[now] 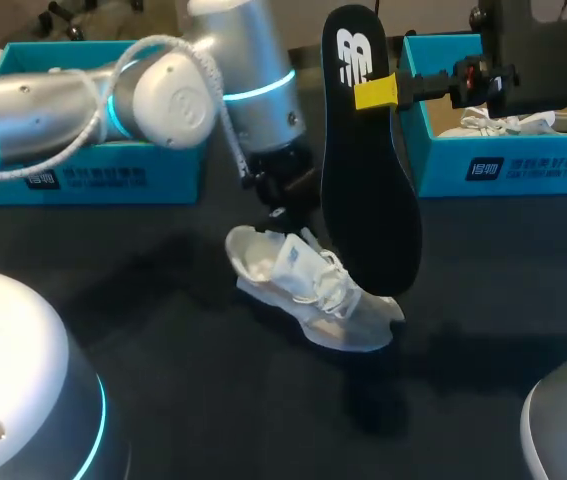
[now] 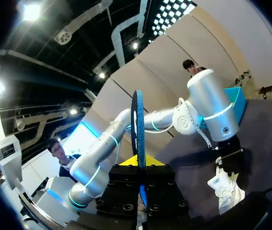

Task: Take the shoe out of the shoebox, open the shoe tongue, remove and reinsert the insole, then place the shoe into the shoebox

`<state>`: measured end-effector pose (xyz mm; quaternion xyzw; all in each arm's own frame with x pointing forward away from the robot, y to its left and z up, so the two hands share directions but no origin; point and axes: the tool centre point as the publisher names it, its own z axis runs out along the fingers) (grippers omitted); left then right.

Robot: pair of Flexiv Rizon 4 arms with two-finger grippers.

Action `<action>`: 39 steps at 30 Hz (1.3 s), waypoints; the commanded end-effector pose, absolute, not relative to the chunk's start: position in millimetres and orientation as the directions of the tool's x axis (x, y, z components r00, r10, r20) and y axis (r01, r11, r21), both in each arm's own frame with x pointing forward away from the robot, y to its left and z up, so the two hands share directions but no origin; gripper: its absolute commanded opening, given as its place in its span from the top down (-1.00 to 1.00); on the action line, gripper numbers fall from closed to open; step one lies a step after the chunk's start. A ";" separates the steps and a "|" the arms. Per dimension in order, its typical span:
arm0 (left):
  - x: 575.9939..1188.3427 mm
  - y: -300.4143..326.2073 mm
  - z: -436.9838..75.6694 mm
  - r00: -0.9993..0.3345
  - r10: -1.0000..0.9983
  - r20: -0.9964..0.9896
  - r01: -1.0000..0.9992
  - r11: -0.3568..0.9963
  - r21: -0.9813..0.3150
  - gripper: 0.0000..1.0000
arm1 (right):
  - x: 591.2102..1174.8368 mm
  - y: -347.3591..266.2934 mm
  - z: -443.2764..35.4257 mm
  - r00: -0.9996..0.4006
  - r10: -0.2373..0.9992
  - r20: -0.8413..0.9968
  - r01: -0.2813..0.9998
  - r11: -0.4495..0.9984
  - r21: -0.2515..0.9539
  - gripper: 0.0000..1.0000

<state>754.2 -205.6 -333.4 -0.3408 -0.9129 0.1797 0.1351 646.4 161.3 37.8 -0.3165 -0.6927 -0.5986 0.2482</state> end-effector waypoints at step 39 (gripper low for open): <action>771.4 -218.6 -324.3 0.086 0.870 0.485 0.917 0.121 -0.379 1.00 | 647.9 163.8 37.7 -0.675 0.143 0.724 0.737 0.084 0.671 1.00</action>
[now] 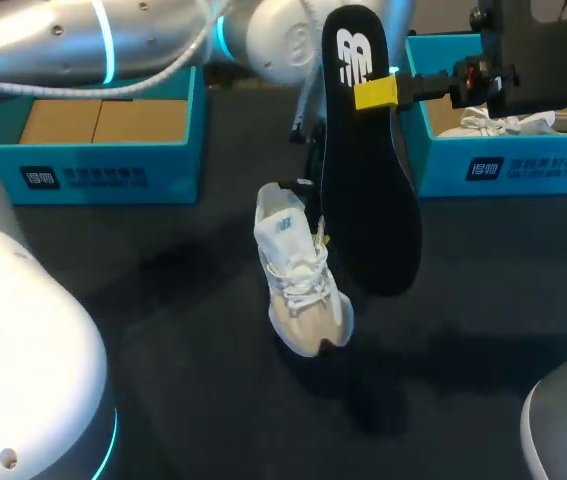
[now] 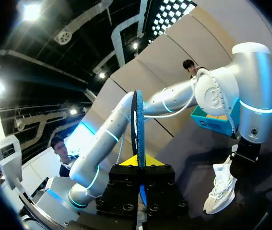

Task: Take the shoe out of the shoebox, open the shoe tongue, remove and reinsert the insole, then place the shoe into the shoebox

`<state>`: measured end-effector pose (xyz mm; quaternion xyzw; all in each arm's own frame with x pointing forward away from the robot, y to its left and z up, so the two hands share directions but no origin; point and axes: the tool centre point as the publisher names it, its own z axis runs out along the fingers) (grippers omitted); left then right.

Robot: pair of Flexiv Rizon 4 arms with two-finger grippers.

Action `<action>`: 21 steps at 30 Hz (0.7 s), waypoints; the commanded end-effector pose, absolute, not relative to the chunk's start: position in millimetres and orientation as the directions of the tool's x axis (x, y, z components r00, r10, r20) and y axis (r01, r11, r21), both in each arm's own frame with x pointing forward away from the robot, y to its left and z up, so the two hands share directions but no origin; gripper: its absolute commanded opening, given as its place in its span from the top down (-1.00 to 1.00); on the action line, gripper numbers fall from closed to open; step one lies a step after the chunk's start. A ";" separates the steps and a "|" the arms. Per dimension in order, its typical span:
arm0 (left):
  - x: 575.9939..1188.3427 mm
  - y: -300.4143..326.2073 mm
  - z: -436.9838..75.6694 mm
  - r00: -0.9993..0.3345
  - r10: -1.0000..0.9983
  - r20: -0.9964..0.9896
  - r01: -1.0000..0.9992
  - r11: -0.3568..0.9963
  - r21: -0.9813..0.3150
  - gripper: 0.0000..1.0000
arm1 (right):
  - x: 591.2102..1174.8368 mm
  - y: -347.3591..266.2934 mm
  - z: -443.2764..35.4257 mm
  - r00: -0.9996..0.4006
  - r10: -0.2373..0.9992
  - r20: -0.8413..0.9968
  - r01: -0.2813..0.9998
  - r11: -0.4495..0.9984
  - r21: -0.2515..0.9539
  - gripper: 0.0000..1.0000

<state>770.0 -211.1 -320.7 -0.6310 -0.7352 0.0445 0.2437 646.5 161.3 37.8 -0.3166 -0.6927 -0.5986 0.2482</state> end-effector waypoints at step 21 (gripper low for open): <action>757.6 -211.3 -357.7 0.065 0.849 0.525 0.947 0.113 -0.301 1.00 | 647.9 163.8 37.7 -0.675 0.143 0.724 0.737 0.084 0.671 1.00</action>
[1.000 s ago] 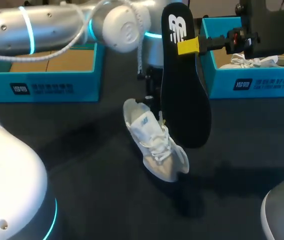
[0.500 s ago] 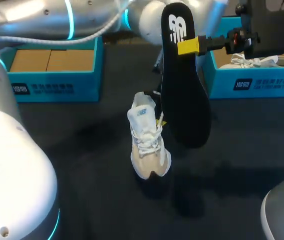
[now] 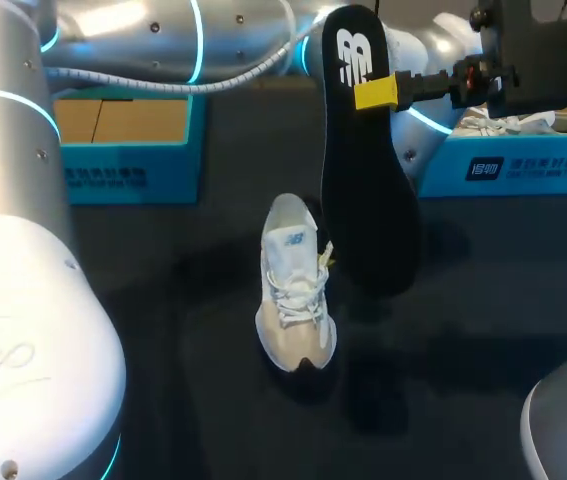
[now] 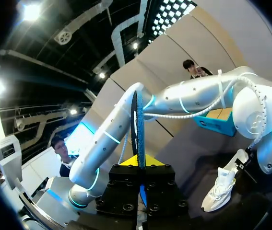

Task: Take the shoe out of the shoebox, open the shoe tongue, remove and reinsert the insole, then place the shoe into the shoebox

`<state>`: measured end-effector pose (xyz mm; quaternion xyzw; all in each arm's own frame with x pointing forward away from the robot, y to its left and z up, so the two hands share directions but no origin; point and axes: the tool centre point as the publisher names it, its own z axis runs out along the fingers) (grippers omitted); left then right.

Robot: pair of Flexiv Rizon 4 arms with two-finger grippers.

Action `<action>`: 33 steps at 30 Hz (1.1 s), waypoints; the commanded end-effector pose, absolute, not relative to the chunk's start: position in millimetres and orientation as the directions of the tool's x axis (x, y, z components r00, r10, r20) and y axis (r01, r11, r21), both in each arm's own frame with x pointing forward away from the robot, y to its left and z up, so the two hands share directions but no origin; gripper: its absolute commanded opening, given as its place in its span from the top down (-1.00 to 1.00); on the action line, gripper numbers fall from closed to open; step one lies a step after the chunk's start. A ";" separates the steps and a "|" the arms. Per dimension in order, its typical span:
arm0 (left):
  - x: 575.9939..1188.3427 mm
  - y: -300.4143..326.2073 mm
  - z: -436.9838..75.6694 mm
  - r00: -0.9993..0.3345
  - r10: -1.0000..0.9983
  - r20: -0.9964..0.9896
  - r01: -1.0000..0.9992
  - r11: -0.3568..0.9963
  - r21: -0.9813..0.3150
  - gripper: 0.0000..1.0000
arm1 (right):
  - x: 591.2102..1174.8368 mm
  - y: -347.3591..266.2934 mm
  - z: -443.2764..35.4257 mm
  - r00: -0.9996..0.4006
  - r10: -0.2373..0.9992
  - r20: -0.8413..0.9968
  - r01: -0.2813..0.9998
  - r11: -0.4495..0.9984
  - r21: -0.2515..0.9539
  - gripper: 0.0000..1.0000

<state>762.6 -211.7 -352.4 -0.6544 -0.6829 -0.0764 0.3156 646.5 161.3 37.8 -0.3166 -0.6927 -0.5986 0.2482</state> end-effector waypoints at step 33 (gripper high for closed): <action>755.2 -237.1 -337.1 0.024 0.936 0.352 0.933 0.106 -0.344 -1.00 | 647.9 163.8 37.7 -0.675 0.143 0.724 0.737 0.084 0.671 1.00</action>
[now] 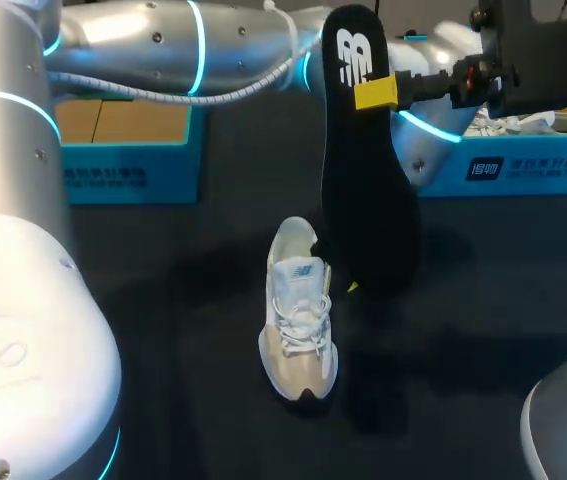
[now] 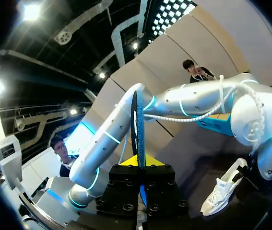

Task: Take the shoe out of the shoebox, open the shoe tongue, remove and reinsert the insole, then place the shoe into the shoebox

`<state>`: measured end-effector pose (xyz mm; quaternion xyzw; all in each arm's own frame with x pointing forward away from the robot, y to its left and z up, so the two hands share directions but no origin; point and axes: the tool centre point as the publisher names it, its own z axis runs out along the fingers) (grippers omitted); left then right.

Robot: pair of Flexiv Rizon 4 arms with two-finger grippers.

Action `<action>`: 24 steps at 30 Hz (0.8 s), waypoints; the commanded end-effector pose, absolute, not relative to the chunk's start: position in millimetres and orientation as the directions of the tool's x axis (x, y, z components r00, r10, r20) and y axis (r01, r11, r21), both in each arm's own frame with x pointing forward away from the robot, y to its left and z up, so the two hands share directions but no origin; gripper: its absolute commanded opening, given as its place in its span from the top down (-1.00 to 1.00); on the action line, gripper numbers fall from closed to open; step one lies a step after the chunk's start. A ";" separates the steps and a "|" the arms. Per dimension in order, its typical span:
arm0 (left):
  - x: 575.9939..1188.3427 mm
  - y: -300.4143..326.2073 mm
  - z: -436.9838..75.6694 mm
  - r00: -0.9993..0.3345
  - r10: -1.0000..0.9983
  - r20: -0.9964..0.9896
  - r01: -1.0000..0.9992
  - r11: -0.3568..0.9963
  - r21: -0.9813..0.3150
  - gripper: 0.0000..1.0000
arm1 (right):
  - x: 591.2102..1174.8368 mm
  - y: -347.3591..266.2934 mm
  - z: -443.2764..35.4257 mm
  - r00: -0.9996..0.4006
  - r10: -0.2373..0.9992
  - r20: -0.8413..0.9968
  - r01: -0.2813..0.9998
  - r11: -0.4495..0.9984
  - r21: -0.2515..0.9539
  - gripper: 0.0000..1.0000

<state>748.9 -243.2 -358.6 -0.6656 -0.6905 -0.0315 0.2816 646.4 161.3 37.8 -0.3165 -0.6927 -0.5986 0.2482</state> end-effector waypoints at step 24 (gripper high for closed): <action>788.0 -263.9 -222.8 -0.217 0.962 -0.168 0.928 0.149 -0.341 -1.00 | 675.0 76.1 44.6 -0.551 0.259 0.793 0.771 -0.205 0.602 1.00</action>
